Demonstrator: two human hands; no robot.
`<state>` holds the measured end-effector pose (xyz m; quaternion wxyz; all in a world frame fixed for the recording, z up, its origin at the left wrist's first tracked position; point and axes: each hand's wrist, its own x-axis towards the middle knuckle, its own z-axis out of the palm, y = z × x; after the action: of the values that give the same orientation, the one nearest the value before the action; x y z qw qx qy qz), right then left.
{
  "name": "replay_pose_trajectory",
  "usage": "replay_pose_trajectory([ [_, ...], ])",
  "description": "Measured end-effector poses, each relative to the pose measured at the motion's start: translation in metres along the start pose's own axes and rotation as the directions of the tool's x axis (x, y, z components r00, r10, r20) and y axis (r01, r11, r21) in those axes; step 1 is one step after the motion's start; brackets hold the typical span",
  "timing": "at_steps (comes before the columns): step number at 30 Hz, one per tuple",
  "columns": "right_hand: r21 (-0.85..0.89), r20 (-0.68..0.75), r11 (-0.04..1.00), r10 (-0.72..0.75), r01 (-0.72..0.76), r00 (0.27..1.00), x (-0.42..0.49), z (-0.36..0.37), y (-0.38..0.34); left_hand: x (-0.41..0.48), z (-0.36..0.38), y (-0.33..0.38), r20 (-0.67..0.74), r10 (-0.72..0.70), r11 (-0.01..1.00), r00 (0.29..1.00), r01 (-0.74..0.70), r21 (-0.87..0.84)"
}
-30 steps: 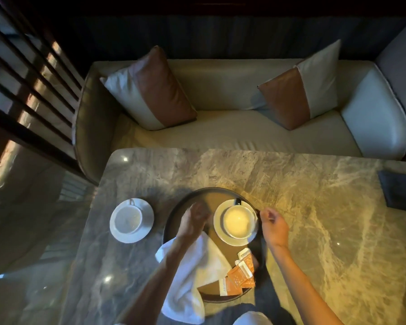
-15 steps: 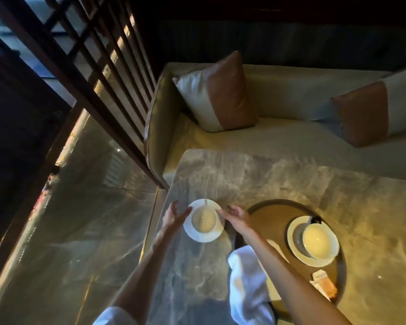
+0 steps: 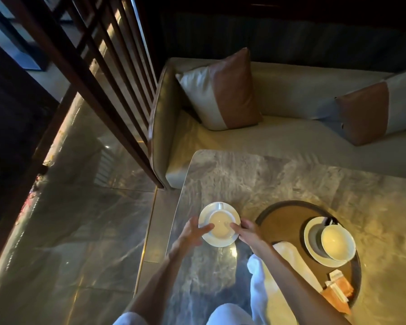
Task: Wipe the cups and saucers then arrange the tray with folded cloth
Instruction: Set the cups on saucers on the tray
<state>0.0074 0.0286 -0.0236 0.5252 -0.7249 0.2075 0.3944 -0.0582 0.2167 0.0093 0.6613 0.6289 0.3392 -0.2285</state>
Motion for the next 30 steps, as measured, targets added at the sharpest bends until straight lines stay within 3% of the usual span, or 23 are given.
replay_pose_trajectory([
  [7, 0.166, 0.057, 0.985, 0.046, -0.055, 0.997, -0.003, -0.004, -0.003, 0.007, 0.004, -0.003, -0.011, -0.041, 0.996, 0.999, 0.040, -0.078],
  [14, 0.150, 0.045, 0.988, 0.016, -0.023, 0.999, -0.006, -0.011, -0.009, 0.002, 0.010, 0.003, -0.032, -0.018, 0.990, 0.999, 0.013, -0.138],
  [19, 0.175, 0.039, 0.983, -0.068, 0.060, 0.997, -0.014, -0.048, -0.021, 0.009, 0.034, 0.026, -0.032, 0.058, 0.996, 0.998, -0.060, -0.060],
  [25, 0.231, -0.024, 0.970, -0.077, 0.080, 0.997, -0.020, -0.122, -0.016, 0.025, 0.108, 0.042, 0.020, 0.041, 0.997, 0.999, -0.040, -0.067],
  [30, 0.294, -0.199, 0.949, -0.055, 0.113, 0.979, -0.011, -0.153, 0.010, 0.036, 0.161, 0.031, 0.004, -0.028, 1.000, 1.000, 0.028, 0.009],
])
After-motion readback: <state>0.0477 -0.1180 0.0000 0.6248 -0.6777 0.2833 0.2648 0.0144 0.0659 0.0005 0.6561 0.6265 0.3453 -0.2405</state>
